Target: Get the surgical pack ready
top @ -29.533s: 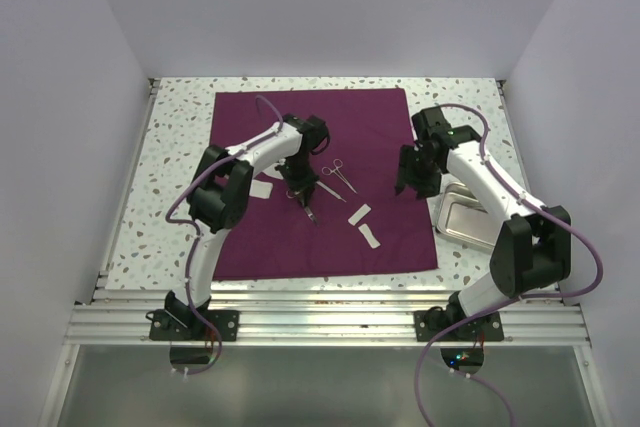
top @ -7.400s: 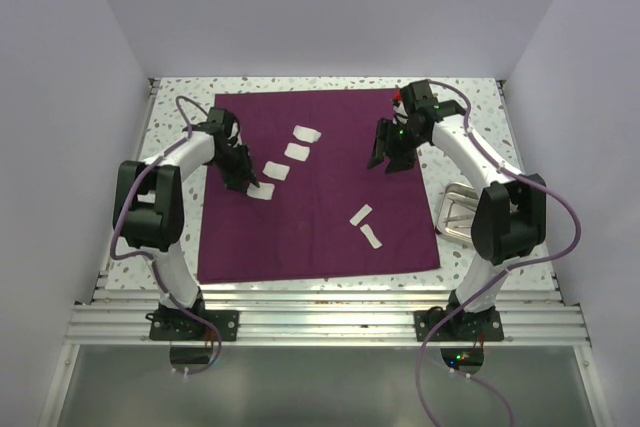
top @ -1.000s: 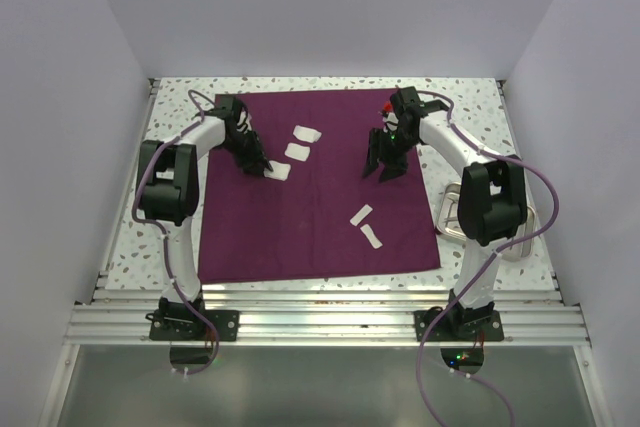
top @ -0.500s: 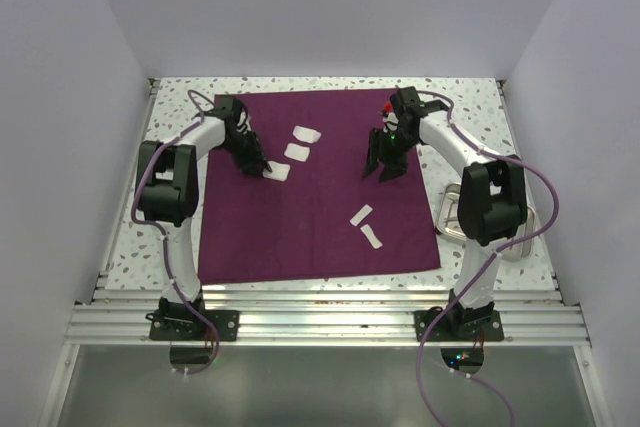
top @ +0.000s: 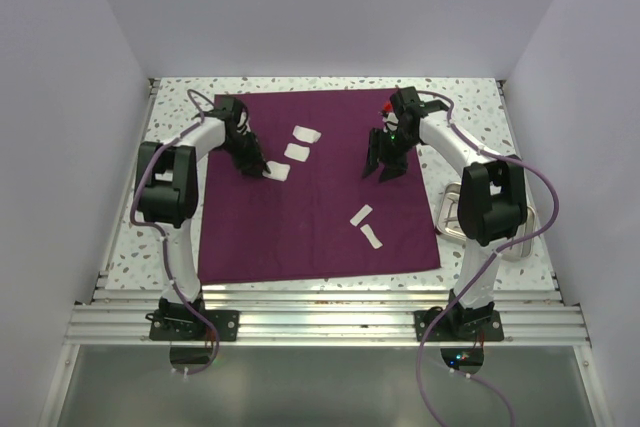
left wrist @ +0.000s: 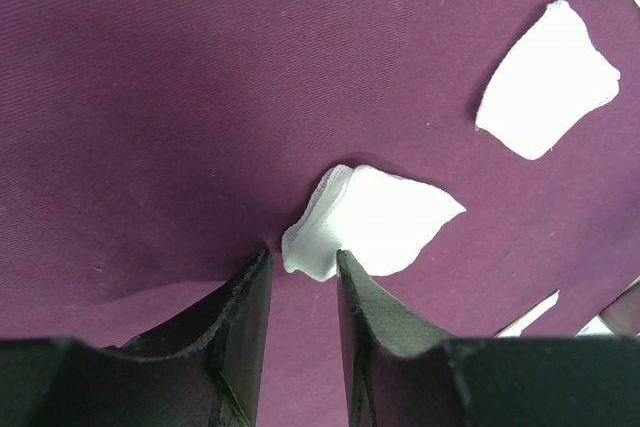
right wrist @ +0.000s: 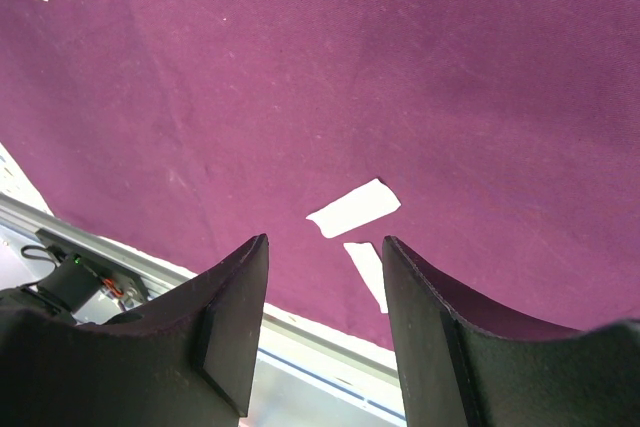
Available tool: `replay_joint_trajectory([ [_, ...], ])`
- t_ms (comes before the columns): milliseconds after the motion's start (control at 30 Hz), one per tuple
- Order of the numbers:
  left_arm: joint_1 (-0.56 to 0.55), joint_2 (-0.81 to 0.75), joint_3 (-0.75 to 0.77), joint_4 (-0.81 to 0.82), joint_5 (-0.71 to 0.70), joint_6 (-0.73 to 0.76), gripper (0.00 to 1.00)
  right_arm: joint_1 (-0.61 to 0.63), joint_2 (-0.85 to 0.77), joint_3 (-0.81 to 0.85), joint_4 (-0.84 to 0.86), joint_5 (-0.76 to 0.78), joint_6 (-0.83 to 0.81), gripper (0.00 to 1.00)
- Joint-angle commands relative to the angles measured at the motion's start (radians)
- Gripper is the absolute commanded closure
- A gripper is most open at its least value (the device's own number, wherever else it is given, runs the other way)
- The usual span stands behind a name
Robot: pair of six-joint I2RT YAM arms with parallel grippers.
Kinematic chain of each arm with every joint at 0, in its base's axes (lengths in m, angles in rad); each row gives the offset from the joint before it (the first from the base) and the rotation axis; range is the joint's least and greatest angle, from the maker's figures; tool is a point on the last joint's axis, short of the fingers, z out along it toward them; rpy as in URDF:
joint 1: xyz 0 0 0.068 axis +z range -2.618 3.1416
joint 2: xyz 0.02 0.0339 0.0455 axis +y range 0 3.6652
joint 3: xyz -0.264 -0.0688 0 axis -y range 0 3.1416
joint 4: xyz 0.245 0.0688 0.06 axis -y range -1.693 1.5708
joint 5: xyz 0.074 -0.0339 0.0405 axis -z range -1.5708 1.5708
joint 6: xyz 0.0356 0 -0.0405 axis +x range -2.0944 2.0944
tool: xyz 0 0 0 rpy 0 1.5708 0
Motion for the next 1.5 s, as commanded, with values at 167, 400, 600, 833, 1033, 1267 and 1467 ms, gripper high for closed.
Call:
replay_joint_trajectory([
  [167,-0.018,0.045,0.062,-0.006,-0.011,0.005,0.67,0.000,-0.006,0.011,0.000,-0.026,-0.015,0.47],
  [400,-0.018,0.033,0.092,-0.026,-0.037,0.022,0.81,0.000,0.001,0.028,-0.005,-0.022,-0.015,0.47],
  [600,-0.032,-0.053,0.095,-0.037,-0.048,0.081,1.00,0.002,0.007,0.046,0.003,-0.070,-0.037,0.46],
  [833,-0.107,-0.328,-0.079,0.098,0.084,0.232,1.00,0.057,-0.019,0.069,0.141,-0.404,-0.093,0.29],
  [1033,-0.182,-0.545,-0.286,0.176,0.285,0.321,1.00,0.158,-0.065,0.017,0.238,-0.645,-0.146,0.19],
  [1267,-0.221,-0.741,-0.491,0.319,0.544,0.255,1.00,0.195,-0.183,-0.041,0.178,-0.713,-0.259,0.18],
  [1467,-0.256,-0.769,-0.514,0.344,0.644,0.246,1.00,0.264,-0.232,-0.138,0.212,-0.754,-0.253,0.19],
])
